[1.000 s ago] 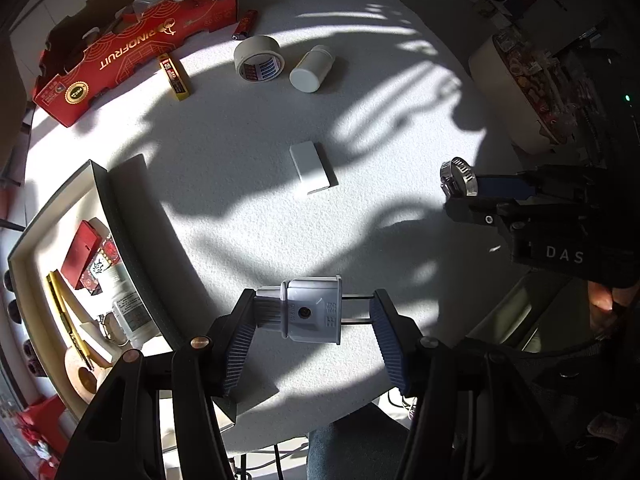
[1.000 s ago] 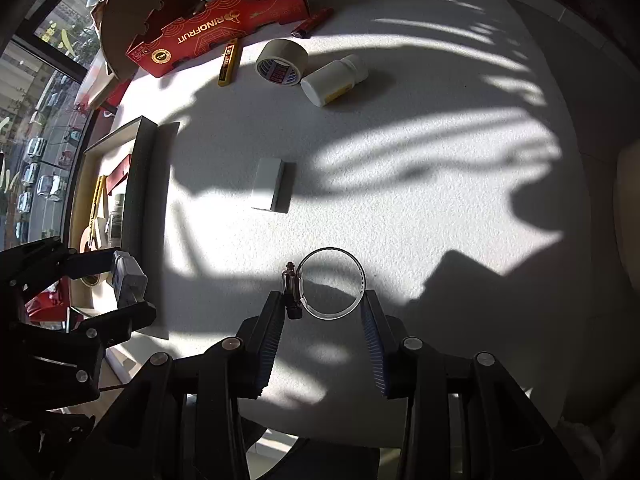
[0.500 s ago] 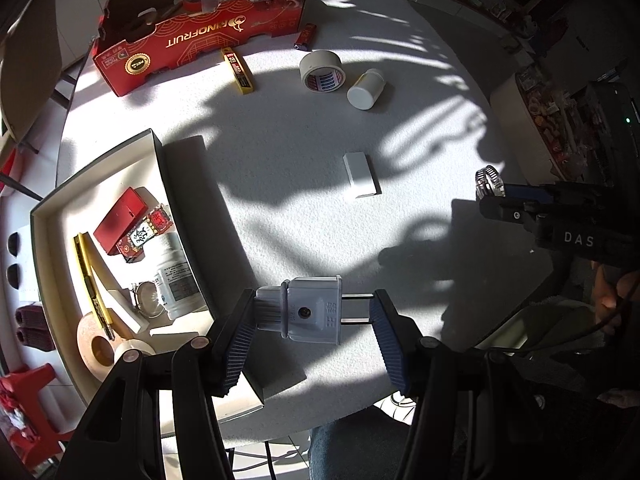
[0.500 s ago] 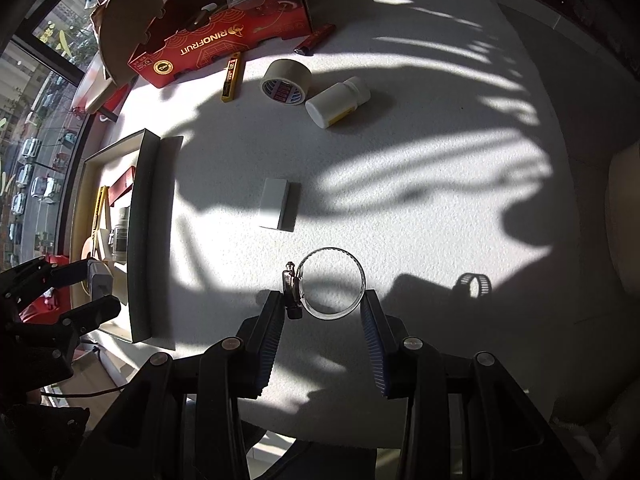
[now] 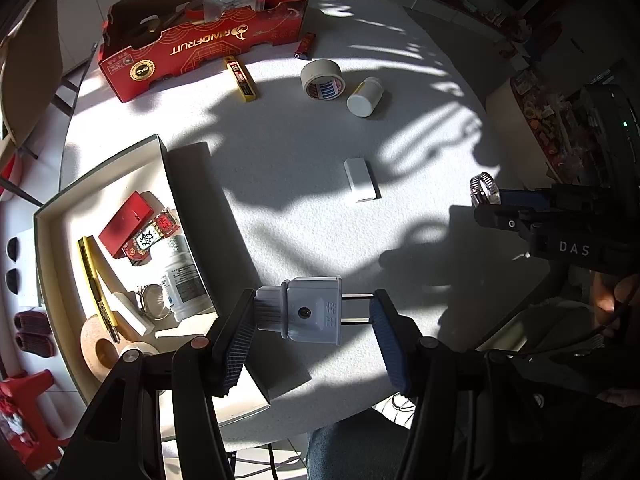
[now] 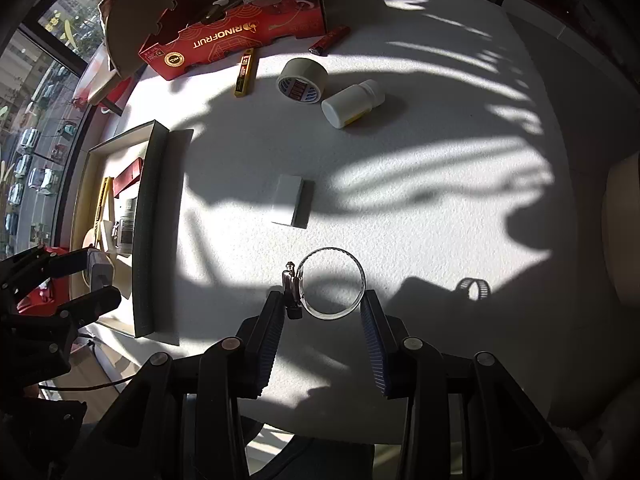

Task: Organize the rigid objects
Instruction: 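Carry plug adapter and hose clamp over the white tray with both tools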

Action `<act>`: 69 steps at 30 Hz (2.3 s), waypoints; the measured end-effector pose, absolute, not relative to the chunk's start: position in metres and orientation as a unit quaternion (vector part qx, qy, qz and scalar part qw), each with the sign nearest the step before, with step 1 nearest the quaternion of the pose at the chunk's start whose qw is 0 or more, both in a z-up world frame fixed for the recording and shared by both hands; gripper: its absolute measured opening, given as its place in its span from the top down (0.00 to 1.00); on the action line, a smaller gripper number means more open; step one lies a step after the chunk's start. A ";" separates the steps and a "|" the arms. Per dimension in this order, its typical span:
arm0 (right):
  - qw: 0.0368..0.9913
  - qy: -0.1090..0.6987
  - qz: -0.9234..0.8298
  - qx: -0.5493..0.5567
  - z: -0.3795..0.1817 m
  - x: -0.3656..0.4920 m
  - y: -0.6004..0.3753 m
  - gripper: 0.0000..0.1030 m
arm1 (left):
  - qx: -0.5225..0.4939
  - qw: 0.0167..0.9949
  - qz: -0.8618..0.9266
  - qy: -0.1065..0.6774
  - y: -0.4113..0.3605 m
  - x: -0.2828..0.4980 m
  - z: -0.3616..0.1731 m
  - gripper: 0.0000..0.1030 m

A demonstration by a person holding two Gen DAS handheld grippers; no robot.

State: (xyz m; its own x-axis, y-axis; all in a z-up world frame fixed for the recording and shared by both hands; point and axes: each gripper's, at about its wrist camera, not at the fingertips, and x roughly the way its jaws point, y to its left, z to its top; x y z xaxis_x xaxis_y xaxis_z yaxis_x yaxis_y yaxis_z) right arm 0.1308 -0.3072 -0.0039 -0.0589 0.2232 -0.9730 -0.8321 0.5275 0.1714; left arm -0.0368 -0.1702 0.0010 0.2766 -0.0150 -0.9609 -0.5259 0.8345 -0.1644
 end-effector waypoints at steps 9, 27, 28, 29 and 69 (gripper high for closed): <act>0.640 0.597 0.415 -0.250 -0.002 0.128 -0.306 0.61 | -0.229 0.767 0.170 0.575 -0.169 -0.039 0.004 0.41; 0.638 0.595 0.418 -0.254 -0.001 0.127 -0.305 0.61 | -0.225 0.770 0.174 0.571 -0.170 -0.042 0.006 0.41; 0.637 0.594 0.419 -0.256 0.000 0.126 -0.303 0.61 | -0.227 0.770 0.176 0.569 -0.169 -0.044 0.006 0.41; 0.636 0.592 0.421 -0.258 0.000 0.124 -0.302 0.61 | -0.229 0.770 0.178 0.568 -0.168 -0.045 0.007 0.41; 0.455 0.460 0.631 -0.429 0.022 -0.092 -0.095 0.60 | -0.393 0.667 0.437 0.458 -0.074 -0.226 -0.013 0.41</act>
